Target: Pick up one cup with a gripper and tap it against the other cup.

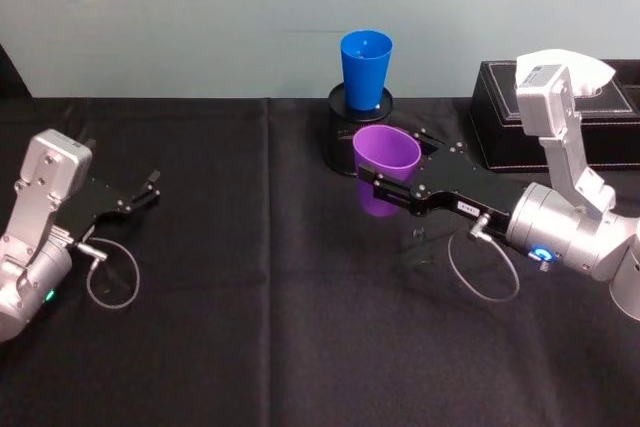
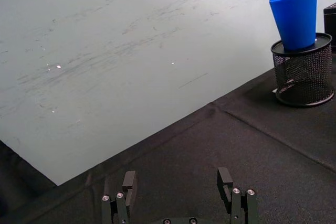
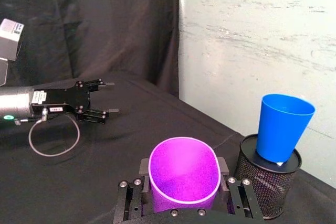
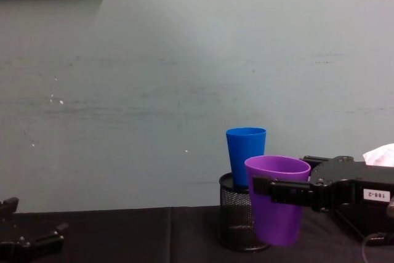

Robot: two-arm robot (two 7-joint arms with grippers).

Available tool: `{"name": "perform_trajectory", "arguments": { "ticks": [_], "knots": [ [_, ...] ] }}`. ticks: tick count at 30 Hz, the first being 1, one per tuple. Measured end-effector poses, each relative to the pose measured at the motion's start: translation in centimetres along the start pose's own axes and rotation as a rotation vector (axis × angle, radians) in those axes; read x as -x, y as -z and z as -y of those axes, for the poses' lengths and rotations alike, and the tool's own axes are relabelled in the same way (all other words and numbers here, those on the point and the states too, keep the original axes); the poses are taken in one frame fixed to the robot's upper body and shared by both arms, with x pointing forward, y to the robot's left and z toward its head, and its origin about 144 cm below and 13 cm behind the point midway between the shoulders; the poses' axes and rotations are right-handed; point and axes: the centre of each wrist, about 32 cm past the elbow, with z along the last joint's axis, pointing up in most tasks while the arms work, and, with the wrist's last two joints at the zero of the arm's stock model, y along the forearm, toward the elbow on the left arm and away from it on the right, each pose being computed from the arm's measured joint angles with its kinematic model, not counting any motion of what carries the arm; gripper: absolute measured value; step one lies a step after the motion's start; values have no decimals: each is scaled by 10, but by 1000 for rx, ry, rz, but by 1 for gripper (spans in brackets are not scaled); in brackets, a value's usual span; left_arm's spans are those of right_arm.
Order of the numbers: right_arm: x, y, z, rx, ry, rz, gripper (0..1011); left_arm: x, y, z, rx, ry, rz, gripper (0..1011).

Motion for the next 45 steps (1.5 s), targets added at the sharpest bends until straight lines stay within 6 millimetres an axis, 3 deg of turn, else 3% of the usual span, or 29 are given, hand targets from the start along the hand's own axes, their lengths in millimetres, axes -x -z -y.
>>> {"name": "perform_trajectory", "arguments": {
  "ticks": [45],
  "knots": [
    [0,0,0,0,0,0,728,0,0,0,0,0,0,1005]
  ]
}}
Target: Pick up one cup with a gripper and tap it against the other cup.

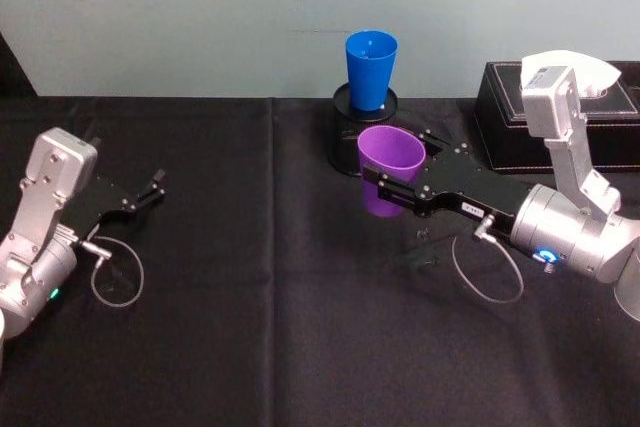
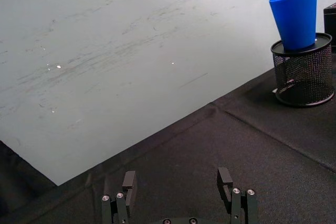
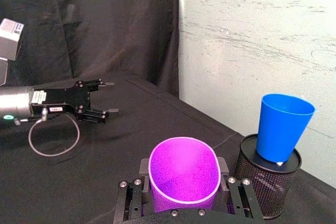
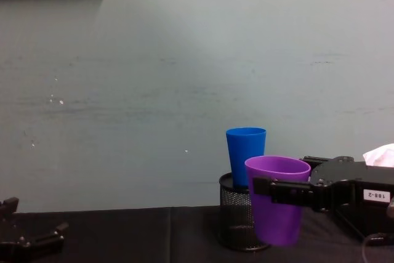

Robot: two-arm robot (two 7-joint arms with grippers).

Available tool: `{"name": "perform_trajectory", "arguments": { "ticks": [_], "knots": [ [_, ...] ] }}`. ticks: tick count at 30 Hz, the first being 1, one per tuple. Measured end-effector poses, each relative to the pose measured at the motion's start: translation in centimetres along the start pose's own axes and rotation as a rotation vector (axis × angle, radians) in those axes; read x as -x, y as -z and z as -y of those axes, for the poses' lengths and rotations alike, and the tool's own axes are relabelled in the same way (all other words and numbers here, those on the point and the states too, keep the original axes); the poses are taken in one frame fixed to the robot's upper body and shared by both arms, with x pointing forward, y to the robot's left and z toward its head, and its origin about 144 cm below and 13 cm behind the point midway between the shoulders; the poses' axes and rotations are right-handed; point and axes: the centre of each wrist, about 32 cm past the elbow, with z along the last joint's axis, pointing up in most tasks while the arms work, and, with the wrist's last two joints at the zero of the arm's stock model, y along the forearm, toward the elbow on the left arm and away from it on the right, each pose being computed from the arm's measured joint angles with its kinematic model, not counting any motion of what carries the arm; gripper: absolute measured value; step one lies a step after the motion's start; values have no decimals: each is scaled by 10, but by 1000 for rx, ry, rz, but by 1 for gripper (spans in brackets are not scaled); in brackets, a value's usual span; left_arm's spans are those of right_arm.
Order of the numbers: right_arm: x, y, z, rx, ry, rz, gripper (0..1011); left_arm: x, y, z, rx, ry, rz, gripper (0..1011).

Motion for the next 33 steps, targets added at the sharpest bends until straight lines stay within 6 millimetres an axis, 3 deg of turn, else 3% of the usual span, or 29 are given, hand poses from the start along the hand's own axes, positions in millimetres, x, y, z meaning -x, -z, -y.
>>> {"name": "perform_trajectory", "arguments": {
  "ticks": [33],
  "knots": [
    [0,0,0,0,0,0,728,0,0,0,0,0,0,1005]
  ]
}}
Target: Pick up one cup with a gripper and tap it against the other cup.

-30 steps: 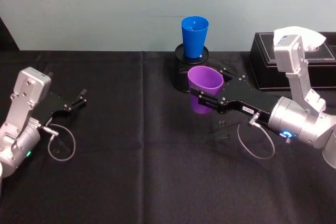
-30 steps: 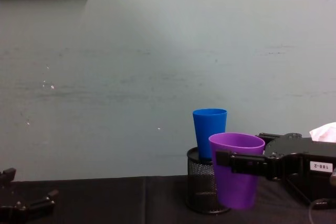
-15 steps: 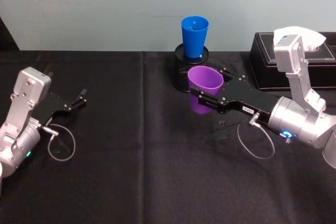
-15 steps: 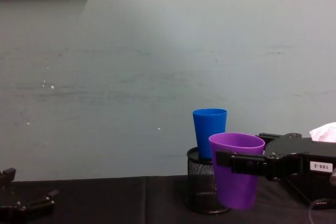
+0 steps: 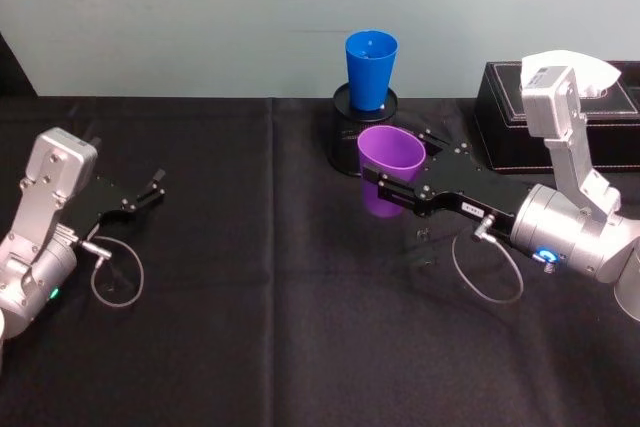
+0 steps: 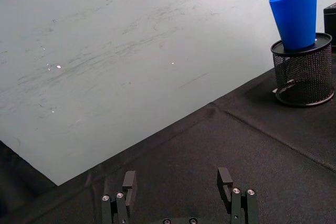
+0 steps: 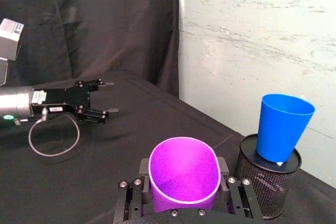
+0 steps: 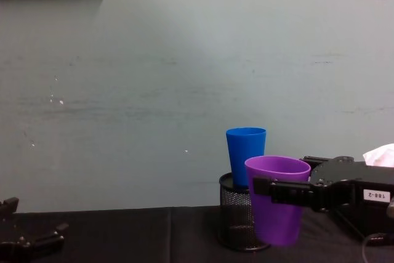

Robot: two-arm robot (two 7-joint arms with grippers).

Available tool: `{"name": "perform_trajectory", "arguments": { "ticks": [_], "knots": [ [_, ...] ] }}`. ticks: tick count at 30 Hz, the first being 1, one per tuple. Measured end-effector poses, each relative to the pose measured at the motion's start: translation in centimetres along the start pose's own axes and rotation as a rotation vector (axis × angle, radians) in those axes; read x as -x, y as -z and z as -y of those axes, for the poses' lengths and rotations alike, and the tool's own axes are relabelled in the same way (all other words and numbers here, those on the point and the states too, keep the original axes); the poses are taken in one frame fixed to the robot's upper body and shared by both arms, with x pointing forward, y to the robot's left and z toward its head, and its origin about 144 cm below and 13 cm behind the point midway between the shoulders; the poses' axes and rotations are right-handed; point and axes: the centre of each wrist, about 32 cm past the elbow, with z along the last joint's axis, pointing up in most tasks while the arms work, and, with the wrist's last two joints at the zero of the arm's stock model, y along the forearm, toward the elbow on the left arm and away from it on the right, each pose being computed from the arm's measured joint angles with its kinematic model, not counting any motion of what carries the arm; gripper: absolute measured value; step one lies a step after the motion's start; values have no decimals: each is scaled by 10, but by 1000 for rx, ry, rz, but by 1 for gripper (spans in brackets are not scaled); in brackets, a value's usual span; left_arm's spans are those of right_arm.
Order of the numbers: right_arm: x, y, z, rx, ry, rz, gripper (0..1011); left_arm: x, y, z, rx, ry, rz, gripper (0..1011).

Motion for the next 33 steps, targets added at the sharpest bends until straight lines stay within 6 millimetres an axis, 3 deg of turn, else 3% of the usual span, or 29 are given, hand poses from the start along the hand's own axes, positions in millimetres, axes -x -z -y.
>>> {"name": "perform_trajectory", "arguments": {
  "ticks": [33],
  "knots": [
    [0,0,0,0,0,0,728,0,0,0,0,0,0,1005]
  ]
}}
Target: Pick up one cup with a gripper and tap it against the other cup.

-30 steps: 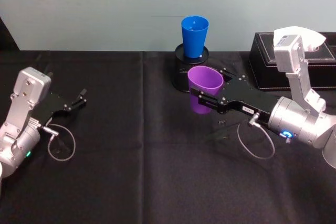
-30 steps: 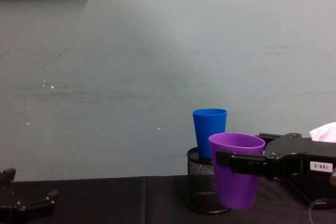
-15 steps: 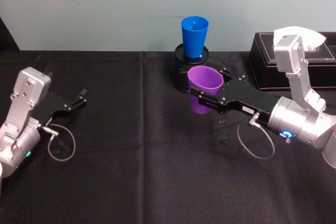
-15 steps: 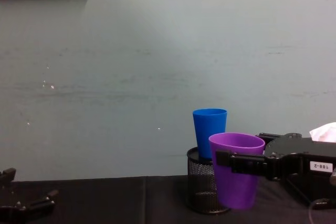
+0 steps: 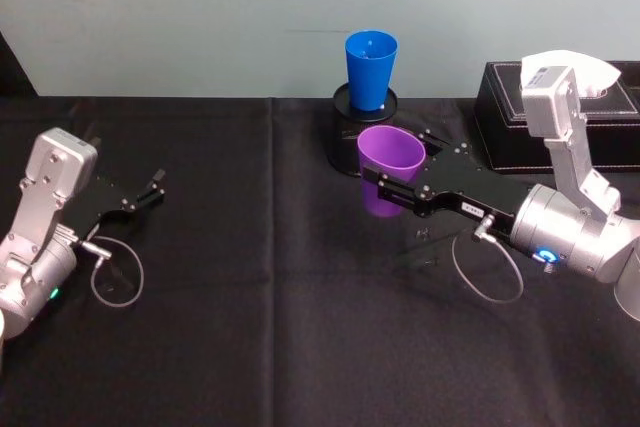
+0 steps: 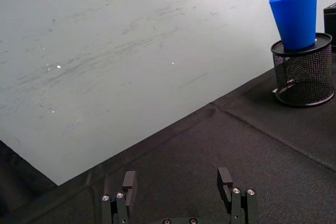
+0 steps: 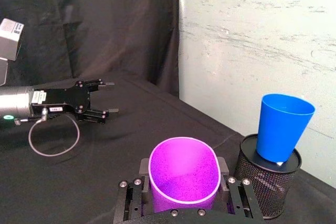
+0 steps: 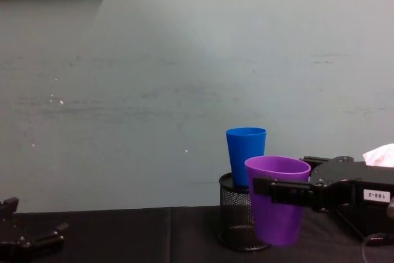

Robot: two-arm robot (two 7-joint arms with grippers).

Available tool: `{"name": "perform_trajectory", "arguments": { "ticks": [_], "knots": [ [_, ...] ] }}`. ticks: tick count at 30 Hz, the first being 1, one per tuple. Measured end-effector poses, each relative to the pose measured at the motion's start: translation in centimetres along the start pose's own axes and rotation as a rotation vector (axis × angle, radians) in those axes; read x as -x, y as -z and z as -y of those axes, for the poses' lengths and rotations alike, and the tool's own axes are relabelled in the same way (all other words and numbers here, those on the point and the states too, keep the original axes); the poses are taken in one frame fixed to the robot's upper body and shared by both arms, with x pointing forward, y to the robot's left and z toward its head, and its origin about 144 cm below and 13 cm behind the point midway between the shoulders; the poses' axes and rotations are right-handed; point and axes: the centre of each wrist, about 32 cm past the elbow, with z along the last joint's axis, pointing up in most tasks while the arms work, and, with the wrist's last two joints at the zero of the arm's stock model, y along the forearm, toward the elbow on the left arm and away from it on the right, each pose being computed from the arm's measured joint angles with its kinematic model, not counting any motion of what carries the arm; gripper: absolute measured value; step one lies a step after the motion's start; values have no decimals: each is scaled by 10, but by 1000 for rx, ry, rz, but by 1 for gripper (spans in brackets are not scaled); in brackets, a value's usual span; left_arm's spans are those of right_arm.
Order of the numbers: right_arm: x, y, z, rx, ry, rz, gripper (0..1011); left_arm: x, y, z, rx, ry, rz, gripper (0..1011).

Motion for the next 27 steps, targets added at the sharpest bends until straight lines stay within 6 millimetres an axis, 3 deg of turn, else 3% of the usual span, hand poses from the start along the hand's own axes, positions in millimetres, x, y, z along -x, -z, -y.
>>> {"name": "perform_trajectory", "arguments": {
  "ticks": [16,27],
  "knots": [
    [-2,-3,-1,-2,5,8,728,0,0,0,0,0,0,1005],
    [-15,-8,-14,9,40,0,728,0,0,0,0,0,0,1005]
  ]
}}
